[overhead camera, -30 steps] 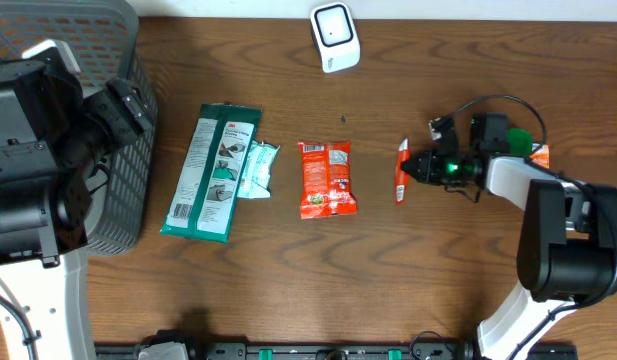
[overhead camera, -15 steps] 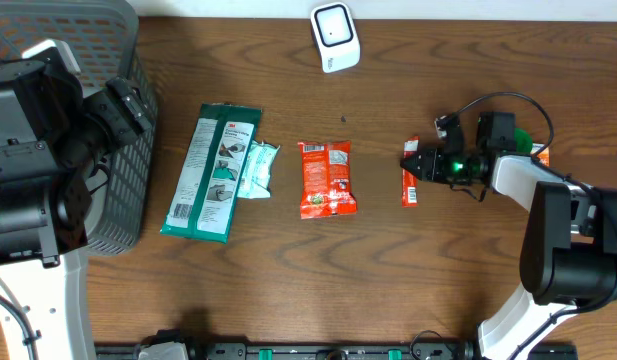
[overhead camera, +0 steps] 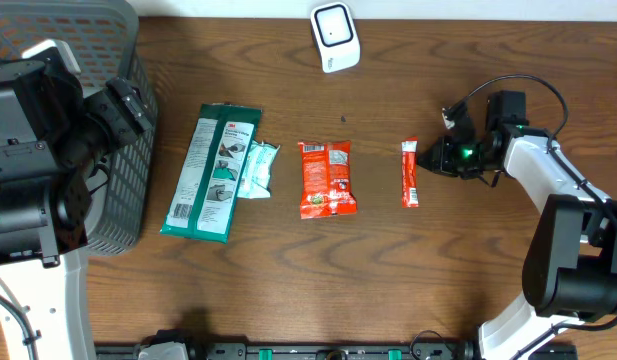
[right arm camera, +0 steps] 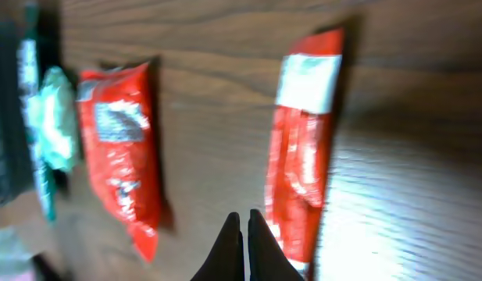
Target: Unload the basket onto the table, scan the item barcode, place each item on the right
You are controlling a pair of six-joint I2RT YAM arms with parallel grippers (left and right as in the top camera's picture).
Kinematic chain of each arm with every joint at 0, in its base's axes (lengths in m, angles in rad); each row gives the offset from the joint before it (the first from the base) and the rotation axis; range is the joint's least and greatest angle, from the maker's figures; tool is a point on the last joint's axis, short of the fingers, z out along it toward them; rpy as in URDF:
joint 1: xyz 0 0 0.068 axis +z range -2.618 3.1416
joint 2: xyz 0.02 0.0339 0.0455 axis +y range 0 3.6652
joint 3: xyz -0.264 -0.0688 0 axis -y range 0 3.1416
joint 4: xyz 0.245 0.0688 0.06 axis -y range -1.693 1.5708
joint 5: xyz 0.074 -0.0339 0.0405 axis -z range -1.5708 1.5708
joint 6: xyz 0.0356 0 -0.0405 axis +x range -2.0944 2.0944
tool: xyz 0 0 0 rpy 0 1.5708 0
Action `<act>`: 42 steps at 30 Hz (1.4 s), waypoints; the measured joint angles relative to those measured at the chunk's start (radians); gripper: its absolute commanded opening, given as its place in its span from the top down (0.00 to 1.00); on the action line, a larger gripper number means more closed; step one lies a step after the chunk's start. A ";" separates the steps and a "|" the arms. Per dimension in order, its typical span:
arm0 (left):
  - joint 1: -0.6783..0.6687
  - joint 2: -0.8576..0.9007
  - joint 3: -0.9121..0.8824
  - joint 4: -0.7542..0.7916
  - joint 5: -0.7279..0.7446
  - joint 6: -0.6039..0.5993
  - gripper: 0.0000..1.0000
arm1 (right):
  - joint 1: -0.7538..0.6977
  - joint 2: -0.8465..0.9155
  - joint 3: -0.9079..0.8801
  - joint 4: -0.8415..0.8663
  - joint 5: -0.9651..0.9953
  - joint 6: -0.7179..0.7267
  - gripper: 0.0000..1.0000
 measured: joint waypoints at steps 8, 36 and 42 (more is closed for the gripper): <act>0.000 0.000 0.000 0.000 0.000 0.000 0.15 | 0.016 0.000 -0.096 0.063 -0.044 -0.045 0.99; 0.000 0.000 0.000 0.000 0.000 0.000 0.15 | 0.018 -0.017 -0.098 0.236 -0.021 -0.044 0.99; 0.000 0.000 0.000 0.000 0.000 0.000 0.15 | 0.025 -0.017 -0.141 0.285 0.056 -0.040 0.99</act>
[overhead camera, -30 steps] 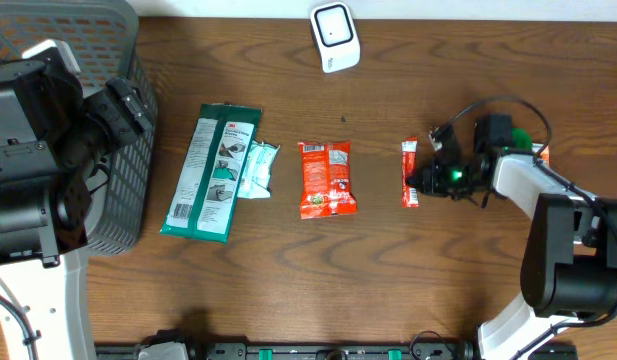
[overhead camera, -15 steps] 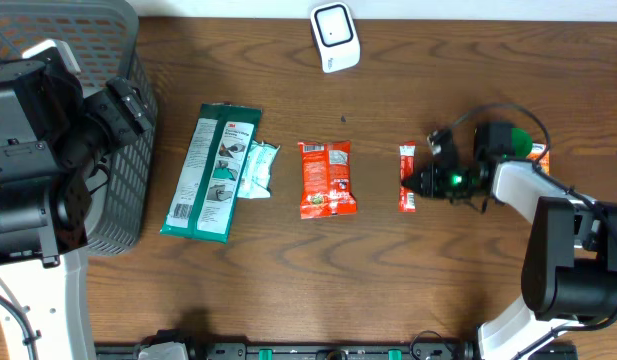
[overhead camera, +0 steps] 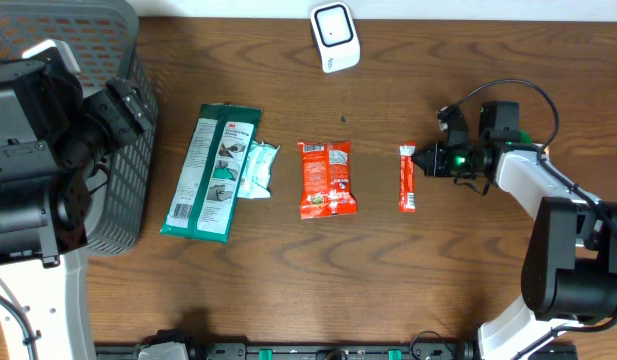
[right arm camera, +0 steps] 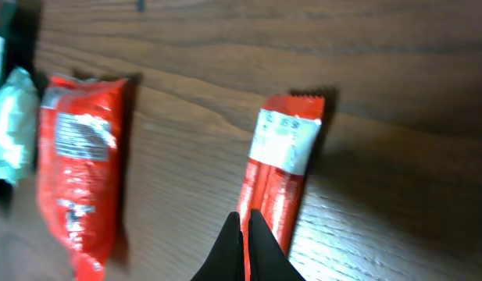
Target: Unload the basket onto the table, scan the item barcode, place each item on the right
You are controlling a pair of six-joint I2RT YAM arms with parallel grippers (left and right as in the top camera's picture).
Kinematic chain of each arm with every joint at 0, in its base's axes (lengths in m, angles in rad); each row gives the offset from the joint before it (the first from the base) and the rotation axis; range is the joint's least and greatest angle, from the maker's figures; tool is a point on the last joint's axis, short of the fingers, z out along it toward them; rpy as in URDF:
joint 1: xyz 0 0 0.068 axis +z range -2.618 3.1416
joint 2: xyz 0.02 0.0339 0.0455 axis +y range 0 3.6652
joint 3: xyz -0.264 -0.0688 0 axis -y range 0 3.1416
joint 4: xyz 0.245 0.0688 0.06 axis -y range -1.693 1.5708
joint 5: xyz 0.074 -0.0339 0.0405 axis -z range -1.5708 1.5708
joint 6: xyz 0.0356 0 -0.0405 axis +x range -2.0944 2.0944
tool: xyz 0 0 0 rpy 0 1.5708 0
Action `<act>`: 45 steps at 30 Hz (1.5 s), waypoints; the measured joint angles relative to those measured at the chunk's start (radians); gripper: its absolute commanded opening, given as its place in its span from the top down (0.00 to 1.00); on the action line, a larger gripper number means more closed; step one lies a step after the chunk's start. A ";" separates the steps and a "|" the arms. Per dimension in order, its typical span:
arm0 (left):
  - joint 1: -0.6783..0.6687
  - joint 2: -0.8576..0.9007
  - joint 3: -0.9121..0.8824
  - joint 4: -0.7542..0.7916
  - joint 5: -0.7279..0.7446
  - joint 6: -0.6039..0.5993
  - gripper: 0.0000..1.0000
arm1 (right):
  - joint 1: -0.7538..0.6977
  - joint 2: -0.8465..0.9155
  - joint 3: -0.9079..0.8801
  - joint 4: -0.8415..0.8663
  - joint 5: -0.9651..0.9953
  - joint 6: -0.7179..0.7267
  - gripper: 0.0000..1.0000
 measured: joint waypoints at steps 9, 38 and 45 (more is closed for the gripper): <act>0.000 0.000 0.000 0.000 0.000 0.000 0.15 | 0.011 0.000 -0.061 0.069 0.042 0.011 0.99; 0.000 0.000 0.000 0.000 0.000 0.000 0.15 | 0.268 -0.051 0.256 -0.433 0.454 0.124 0.30; 0.000 0.000 0.000 0.000 0.000 0.000 0.14 | 0.287 -0.047 0.171 -0.335 0.540 0.134 0.50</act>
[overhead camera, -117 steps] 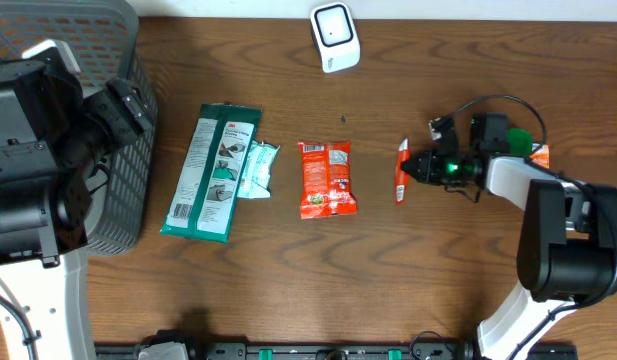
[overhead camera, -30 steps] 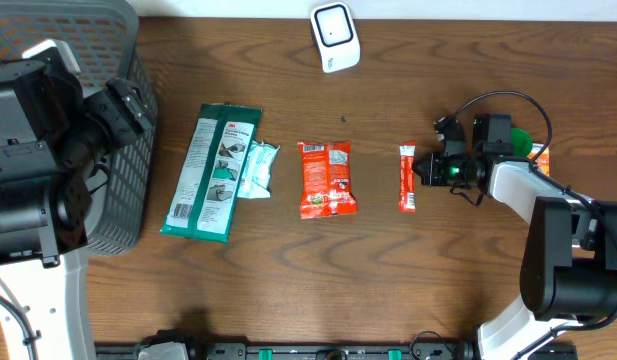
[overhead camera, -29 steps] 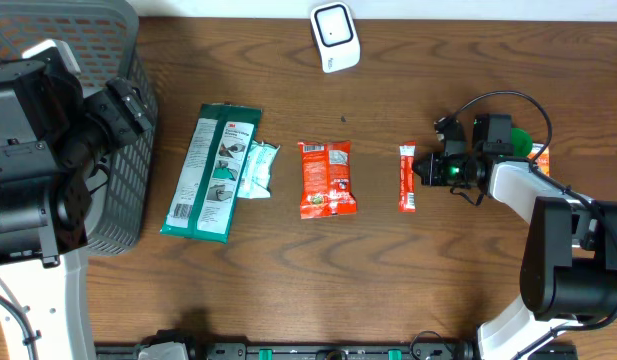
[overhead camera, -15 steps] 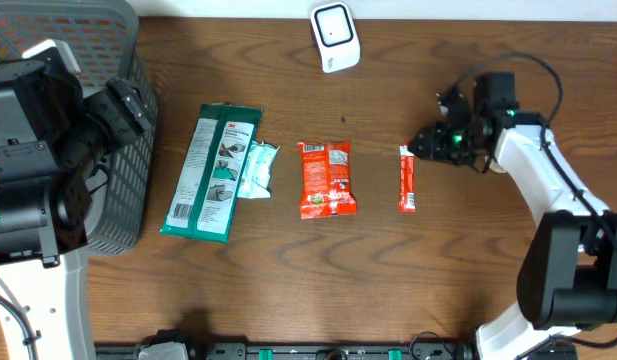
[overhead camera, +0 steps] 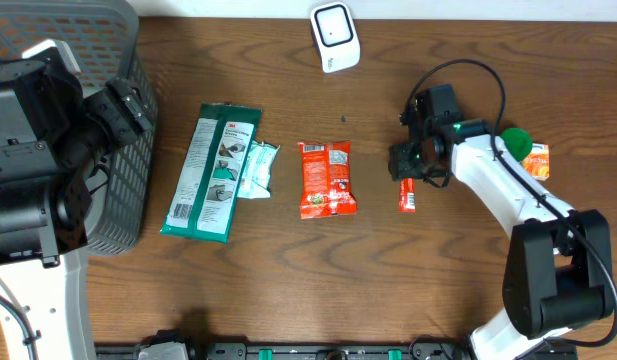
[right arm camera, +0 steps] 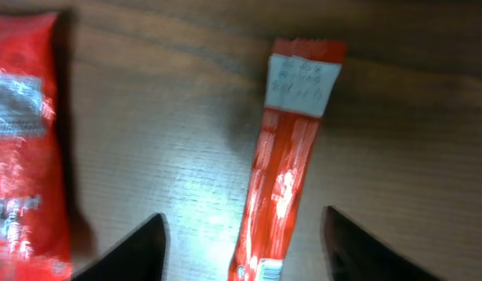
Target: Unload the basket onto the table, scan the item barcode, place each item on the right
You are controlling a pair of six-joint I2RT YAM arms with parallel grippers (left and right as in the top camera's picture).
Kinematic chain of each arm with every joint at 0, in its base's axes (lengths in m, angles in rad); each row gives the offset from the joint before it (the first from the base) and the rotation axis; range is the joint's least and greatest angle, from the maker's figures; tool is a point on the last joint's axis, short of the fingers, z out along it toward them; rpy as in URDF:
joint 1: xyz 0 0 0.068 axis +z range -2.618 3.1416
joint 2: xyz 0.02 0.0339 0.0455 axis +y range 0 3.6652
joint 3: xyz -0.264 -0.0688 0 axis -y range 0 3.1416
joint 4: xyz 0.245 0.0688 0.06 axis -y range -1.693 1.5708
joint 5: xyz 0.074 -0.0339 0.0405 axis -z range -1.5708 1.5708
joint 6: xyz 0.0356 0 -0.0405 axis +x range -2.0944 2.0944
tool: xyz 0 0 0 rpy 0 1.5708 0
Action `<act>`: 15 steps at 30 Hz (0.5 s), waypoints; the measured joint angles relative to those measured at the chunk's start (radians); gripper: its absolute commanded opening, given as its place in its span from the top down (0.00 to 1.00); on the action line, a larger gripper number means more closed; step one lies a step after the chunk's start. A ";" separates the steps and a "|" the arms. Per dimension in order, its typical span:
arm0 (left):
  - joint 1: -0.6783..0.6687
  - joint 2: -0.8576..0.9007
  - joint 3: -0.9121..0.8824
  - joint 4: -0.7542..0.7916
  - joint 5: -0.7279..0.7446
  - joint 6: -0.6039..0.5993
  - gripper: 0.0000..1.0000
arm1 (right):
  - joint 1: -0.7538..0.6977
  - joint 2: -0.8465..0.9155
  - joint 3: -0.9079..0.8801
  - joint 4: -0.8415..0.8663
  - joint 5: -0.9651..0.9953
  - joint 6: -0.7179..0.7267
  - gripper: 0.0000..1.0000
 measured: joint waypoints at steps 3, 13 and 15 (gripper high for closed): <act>0.000 0.000 0.000 0.000 0.000 0.000 0.15 | 0.000 0.003 -0.031 0.058 0.013 0.005 0.61; 0.000 0.000 0.000 0.000 0.000 0.000 0.15 | 0.000 0.004 -0.170 0.241 0.037 0.007 0.86; 0.000 0.000 0.000 0.000 0.000 0.000 0.15 | 0.000 0.004 -0.188 0.255 0.041 0.005 0.95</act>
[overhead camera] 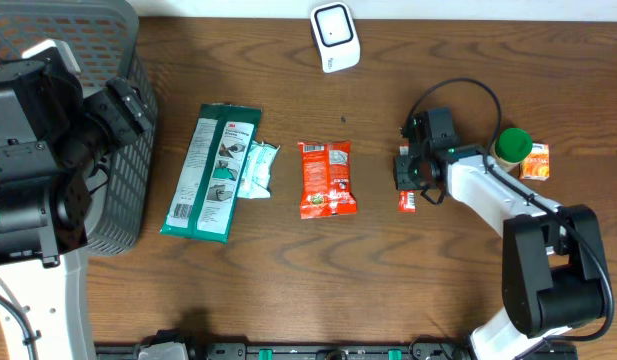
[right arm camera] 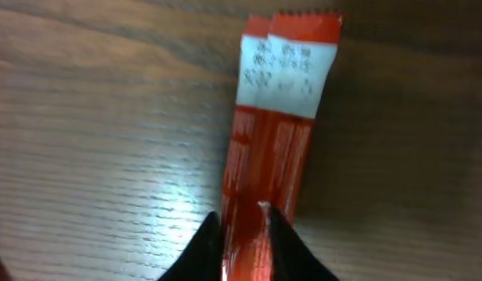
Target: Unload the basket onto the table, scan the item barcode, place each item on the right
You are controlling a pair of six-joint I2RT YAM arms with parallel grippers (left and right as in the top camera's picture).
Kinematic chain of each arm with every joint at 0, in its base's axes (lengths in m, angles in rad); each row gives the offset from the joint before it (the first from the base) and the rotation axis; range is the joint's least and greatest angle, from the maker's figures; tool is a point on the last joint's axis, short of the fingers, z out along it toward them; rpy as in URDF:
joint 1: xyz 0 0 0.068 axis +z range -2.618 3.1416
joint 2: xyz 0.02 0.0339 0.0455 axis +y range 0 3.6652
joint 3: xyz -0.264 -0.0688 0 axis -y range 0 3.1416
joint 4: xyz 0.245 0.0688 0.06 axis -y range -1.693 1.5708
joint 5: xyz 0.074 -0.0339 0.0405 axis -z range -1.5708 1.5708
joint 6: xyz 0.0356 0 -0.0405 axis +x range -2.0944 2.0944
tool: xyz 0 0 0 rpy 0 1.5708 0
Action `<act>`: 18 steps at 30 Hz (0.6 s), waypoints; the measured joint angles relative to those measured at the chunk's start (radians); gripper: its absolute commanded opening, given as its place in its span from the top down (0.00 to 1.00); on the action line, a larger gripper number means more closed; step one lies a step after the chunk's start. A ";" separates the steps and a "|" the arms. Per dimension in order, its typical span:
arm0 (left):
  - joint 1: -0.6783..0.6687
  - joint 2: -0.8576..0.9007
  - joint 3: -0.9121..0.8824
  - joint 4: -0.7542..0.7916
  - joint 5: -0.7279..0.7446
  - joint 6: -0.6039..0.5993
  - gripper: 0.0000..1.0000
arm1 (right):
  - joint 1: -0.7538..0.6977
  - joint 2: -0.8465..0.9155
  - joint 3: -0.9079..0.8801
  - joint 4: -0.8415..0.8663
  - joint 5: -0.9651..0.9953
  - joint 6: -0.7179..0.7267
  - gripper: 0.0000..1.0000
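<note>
A slim red stick packet [right arm camera: 276,140] with a white printed end lies on the wooden table. In the right wrist view my right gripper [right arm camera: 241,215] is shut on its near part, one dark finger on each side, and the packet is pinched narrow between them. From overhead the right gripper [overhead camera: 408,170] covers most of the packet, and only the packet's lower end [overhead camera: 408,201] shows. The white scanner [overhead camera: 335,37] stands at the table's far edge. My left arm [overhead camera: 48,150] is by the basket, and its fingers cannot be made out.
A red pouch [overhead camera: 327,178], a small pale green packet [overhead camera: 256,168] and a long green package [overhead camera: 212,171] lie in a row to the left. A grey basket [overhead camera: 118,60] is at far left. A green-topped item [overhead camera: 511,144] and an orange packet [overhead camera: 534,161] sit to the right.
My right gripper was wide open above the stick packet. Now it is lower and shut on the packet's near part. The packet still lies on the table.
My right gripper was shut to the right of the stick packet, then shut with its tip at the packet's edge. Later it stood open over the packet, uncovering the green-topped item and orange packet at right. Now it is shut on the packet.
</note>
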 measured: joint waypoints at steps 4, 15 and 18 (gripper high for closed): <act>0.000 0.000 0.000 0.000 0.000 0.000 0.15 | 0.000 0.000 -0.003 0.010 0.003 0.009 0.67; 0.000 0.000 0.000 0.000 0.000 0.000 0.14 | 0.000 -0.077 0.132 -0.143 -0.010 0.010 0.54; 0.000 0.000 0.000 0.000 0.000 0.000 0.14 | 0.000 -0.092 0.139 -0.182 -0.010 0.024 0.54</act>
